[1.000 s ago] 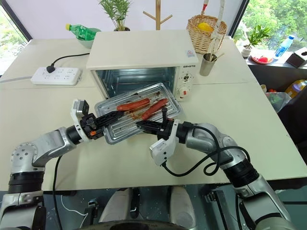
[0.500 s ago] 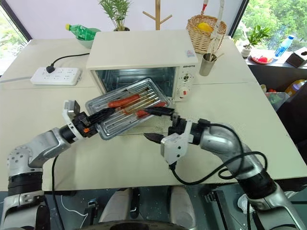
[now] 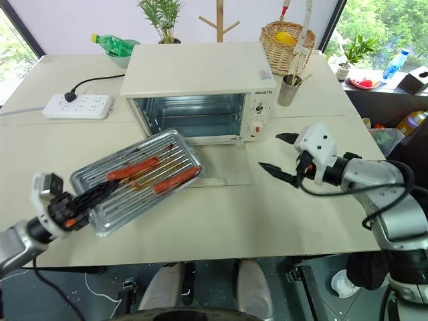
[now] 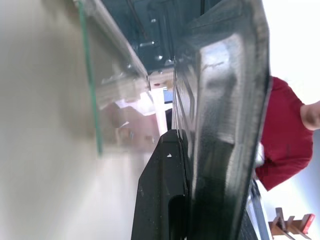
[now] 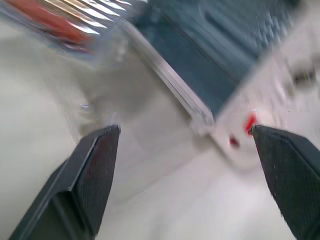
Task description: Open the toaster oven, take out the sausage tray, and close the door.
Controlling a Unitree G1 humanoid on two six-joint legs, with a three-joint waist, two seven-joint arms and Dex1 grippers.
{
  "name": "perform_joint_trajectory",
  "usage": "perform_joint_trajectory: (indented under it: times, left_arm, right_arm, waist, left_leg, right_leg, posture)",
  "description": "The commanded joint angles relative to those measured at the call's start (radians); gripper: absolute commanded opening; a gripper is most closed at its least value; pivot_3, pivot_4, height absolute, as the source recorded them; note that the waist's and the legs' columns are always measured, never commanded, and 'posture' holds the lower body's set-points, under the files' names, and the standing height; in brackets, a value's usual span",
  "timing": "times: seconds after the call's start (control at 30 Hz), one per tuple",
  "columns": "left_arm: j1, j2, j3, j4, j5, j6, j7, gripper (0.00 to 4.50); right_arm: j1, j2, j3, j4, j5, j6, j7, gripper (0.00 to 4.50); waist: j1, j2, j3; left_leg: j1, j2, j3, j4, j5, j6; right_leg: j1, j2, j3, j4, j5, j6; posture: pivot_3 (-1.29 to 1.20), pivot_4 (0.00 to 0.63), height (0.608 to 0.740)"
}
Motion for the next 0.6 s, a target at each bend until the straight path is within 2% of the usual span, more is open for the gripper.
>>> perform_joint_trajectory:
  times: [0.03, 0.2, 0.23, 0.3, 0.37, 0.5, 0.53, 0.6]
  left_arm:
    - [0.068, 0.015, 0.102, -0.043, -0.02, -0.032, -0.07, 0.0]
    - [0.208, -0.012, 0.235, -0.078, -0.02, -0.083, -0.1, 0.0]
    - [0.221, -0.019, 0.254, -0.079, -0.02, -0.093, -0.1, 0.0]
    - [0.252, -0.031, 0.293, -0.079, -0.02, -0.107, -0.103, 0.0]
    - [0.283, -0.045, 0.329, -0.089, -0.02, -0.123, -0.101, 0.0]
    - [0.298, -0.061, 0.37, -0.091, -0.02, -0.142, -0.1, 0.0]
    - [0.307, -0.059, 0.373, -0.091, -0.02, -0.143, -0.1, 0.0]
    - [0.306, -0.06, 0.376, -0.086, -0.02, -0.144, -0.098, 0.0]
  right_arm:
    - [-0.036, 0.02, -0.017, 0.102, -0.016, 0.014, -0.005, 4.29]
    - [-0.056, 0.06, 0.03, 0.227, -0.093, -0.035, 0.002, 4.29]
    - [-0.057, 0.066, 0.037, 0.242, -0.106, -0.046, 0.007, 4.05]
    - [-0.055, 0.078, 0.052, 0.26, -0.12, -0.064, 0.024, 3.5]
    - [-0.049, 0.091, 0.067, 0.265, -0.131, -0.084, 0.042, 2.55]
    - [-0.045, 0.109, 0.089, 0.264, -0.15, -0.104, 0.063, 0.33]
    - [-0.042, 0.116, 0.101, 0.261, -0.155, -0.107, 0.067, 0.11]
    - [-0.028, 0.125, 0.13, 0.243, -0.17, -0.114, 0.077, 0.11]
  waist:
    - [0.002, 0.0, 0.0]
    - [0.0, 0.0, 0.0]
    - [0.0, 0.0, 0.0]
    - [0.001, 0.0, 0.0]
    - [0.001, 0.0, 0.0]
    - [0.002, 0.0, 0.0]
    - [0.003, 0.0, 0.0]
    - [0.002, 0.0, 0.0]
  left_leg:
    - [0.0, 0.0, 0.0, 0.0, 0.0, 0.0]
    - [-0.002, -0.001, 0.001, 0.0, 0.0, 0.0]
    - [-0.002, -0.001, 0.001, 0.0, 0.0, 0.0]
    - [-0.002, -0.002, 0.001, 0.0, 0.0, 0.0]
    - [-0.002, -0.002, 0.001, 0.0, 0.0, 0.0]
    - [-0.002, -0.002, 0.001, 0.0, -0.001, 0.001]
    - [-0.002, -0.002, 0.001, 0.0, 0.0, 0.001]
    - [-0.002, -0.002, 0.001, 0.0, -0.001, 0.0]
  right_leg:
    - [0.0, -0.002, 0.0, 0.0, 0.0, 0.0]
    - [-0.002, -0.004, 0.0, -0.001, 0.0, 0.0]
    - [-0.002, -0.004, 0.0, -0.001, 0.0, 0.0]
    - [-0.002, -0.003, 0.0, -0.001, 0.0, 0.0]
    - [-0.002, -0.003, 0.0, -0.001, 0.0, 0.0]
    - [-0.002, -0.003, 0.0, -0.001, 0.0, 0.0]
    - [-0.002, -0.003, 0.0, -0.001, 0.0, 0.0]
    - [-0.002, -0.003, 0.0, -0.001, 0.0, 0.0]
  posture:
    - [0.0, 0.15, 0.74]
    - [0.0, 0.15, 0.74]
    - [0.0, 0.15, 0.74]
    - [0.0, 0.15, 0.74]
    - [0.0, 0.15, 0.74]
    - [0.0, 0.15, 0.74]
    - [0.0, 0.15, 0.74]
    - [0.0, 0.15, 0.74]
